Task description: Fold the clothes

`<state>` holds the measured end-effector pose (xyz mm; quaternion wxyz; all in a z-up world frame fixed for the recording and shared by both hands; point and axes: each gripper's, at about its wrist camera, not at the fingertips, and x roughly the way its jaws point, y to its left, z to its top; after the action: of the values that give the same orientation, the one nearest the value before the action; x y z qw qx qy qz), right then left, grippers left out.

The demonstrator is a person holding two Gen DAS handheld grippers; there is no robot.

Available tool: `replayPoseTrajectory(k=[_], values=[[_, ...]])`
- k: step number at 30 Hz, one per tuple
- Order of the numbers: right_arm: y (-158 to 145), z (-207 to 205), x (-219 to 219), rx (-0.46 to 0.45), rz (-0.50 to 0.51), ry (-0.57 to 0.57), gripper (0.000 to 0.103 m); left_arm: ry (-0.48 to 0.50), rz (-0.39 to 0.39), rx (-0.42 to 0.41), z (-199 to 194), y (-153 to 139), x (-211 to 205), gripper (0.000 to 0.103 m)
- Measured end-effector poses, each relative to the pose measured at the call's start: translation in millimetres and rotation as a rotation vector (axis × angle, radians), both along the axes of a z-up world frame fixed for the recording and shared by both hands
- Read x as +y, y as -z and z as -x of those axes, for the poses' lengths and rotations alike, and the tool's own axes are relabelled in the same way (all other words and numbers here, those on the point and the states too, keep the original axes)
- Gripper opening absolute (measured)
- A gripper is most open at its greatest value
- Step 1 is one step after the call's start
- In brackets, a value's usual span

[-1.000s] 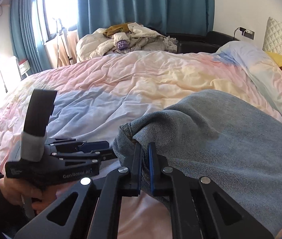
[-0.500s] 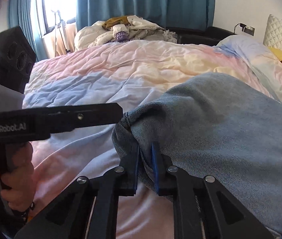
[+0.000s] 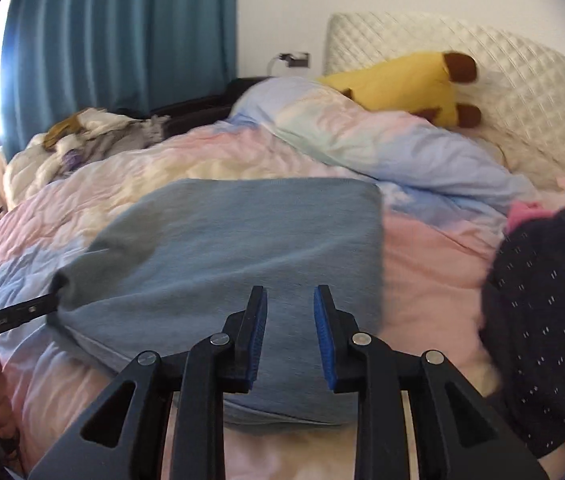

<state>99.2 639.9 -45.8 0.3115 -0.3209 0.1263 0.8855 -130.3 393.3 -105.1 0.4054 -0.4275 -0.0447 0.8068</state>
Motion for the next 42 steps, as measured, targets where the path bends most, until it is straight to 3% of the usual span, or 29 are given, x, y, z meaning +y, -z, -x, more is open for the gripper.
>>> replayPoseTrajectory(k=[2, 6, 10, 13, 18, 26, 34, 42], values=[[18.2, -3.6, 18.6, -0.034, 0.1, 0.007, 0.024, 0.007, 0.026, 0.013, -1.0, -1.6, 3.9, 0.03], [23.0, -3.5, 20.1, -0.047, 0.094, -0.003, 0.024, 0.008, 0.095, 0.092, -12.1, -17.4, 10.7, 0.03], [12.2, -8.4, 22.6, -0.022, 0.158, 0.01, 0.024, 0.003, 0.17, 0.183, -26.4, -37.5, 17.0, 0.03], [-1.6, -15.2, 9.5, -0.011, 0.147, 0.005, 0.024, 0.002, 0.207, 0.218, -36.6, -59.2, 16.9, 0.032], [-34.0, -38.2, -19.1, 0.03, 0.145, -0.012, 0.024, -0.022, 0.182, 0.255, -58.7, -103.5, 0.3, 0.046], [-91.0, -78.0, -69.3, 0.115, 0.126, -0.059, 0.024, -0.036, 0.146, 0.32, -112.0, -165.4, -33.5, 0.047], [-123.6, -114.1, -109.5, 0.158, 0.126, -0.072, 0.024, -0.025, 0.121, 0.373, -171.1, -200.3, -61.0, 0.047], [-130.1, -133.7, -139.4, 0.16, 0.11, -0.079, 0.031, -0.023, 0.128, 0.378, -202.3, -206.4, -86.2, 0.047]])
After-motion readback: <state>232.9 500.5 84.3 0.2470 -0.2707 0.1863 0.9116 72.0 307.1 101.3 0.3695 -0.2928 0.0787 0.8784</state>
